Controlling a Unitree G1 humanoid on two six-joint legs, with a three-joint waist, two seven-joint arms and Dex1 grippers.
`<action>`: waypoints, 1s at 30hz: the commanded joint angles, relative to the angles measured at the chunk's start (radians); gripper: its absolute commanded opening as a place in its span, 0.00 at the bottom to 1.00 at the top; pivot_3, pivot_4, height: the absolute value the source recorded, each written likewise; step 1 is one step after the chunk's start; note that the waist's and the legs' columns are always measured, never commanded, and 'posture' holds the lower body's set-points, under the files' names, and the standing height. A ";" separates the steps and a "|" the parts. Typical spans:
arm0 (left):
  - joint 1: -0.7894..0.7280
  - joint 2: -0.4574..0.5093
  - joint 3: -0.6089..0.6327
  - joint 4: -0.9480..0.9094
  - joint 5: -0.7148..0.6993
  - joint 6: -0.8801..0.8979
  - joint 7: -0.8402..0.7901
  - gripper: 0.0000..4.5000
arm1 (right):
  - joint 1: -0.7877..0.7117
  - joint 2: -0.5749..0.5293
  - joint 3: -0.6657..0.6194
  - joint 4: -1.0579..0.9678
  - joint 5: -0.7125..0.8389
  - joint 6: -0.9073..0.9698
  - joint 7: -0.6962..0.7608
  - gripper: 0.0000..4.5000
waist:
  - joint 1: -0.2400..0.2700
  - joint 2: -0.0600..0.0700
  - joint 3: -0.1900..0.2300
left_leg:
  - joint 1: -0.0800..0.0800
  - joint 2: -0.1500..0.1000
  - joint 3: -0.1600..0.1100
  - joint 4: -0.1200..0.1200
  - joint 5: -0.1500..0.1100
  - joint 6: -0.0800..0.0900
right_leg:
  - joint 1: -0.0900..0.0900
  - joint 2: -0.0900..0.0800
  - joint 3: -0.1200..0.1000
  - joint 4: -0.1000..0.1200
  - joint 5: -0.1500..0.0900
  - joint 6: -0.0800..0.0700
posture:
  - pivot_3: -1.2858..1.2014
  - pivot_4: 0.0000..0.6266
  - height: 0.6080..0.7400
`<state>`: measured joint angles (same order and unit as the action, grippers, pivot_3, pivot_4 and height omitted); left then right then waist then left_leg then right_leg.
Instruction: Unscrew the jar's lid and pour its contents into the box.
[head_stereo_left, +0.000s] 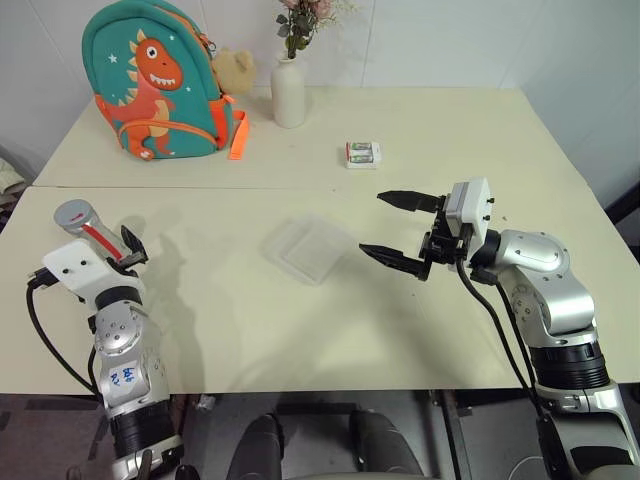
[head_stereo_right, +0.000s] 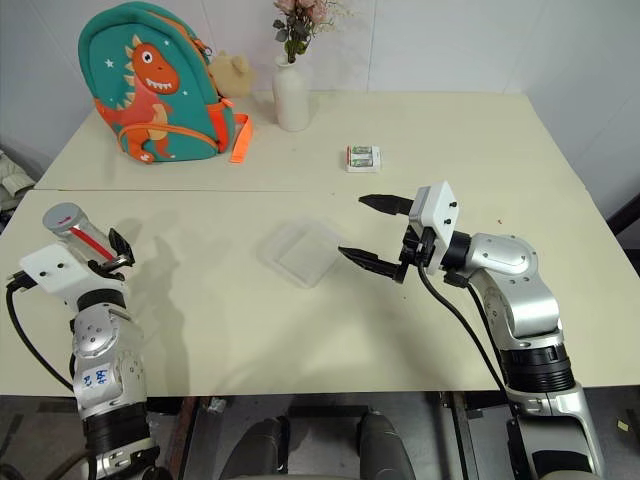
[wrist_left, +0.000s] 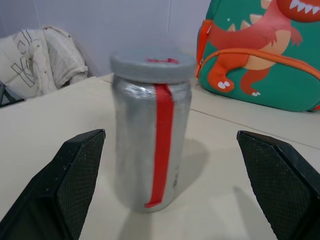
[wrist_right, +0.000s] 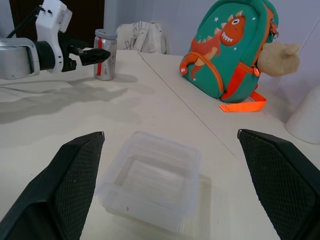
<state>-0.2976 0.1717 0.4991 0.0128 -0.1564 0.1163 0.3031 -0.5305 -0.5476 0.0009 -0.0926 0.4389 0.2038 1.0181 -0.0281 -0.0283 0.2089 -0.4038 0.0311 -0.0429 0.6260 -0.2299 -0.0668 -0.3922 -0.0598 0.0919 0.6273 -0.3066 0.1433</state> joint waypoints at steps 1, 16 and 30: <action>-0.050 0.039 0.005 0.060 0.019 -0.047 0.010 1.00 | -0.009 0.000 -0.003 -0.047 0.006 0.007 -0.012 1.00 | -0.001 0.000 0.000 | 0.000 0.000 0.000 0.000 0.000 0.000 | 0.000 0.000 0.000 0.000 0.000 0.000 | 0.52 0.24 1.00; -0.218 0.163 0.012 0.327 0.029 -0.131 0.041 1.00 | 0.050 -0.006 -0.031 -0.099 0.011 0.016 -0.059 1.00 | 0.000 0.000 0.000 | 0.000 0.000 0.000 -0.002 0.000 0.000 | -0.001 0.000 0.000 -0.001 0.000 0.000 | 0.52 0.24 1.00; -0.215 0.153 -0.011 0.325 0.012 -0.097 0.042 0.44 | 0.087 -0.007 -0.038 -0.127 0.019 0.013 -0.083 1.00 | 0.001 0.000 0.000 | 0.000 0.000 0.000 -0.004 0.000 -0.001 | -0.001 0.000 0.000 -0.001 0.000 0.000 | 0.52 0.24 1.00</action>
<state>-0.5161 0.3219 0.4899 0.3982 -0.1391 0.0231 0.3470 -0.4466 -0.5472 -0.0065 -0.1806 0.4410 0.2258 0.9398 -0.0276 -0.0284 0.2089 -0.4040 0.0311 -0.0430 0.6224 -0.2295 -0.0675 -0.3930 -0.0601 0.0915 0.6260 -0.3065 0.1437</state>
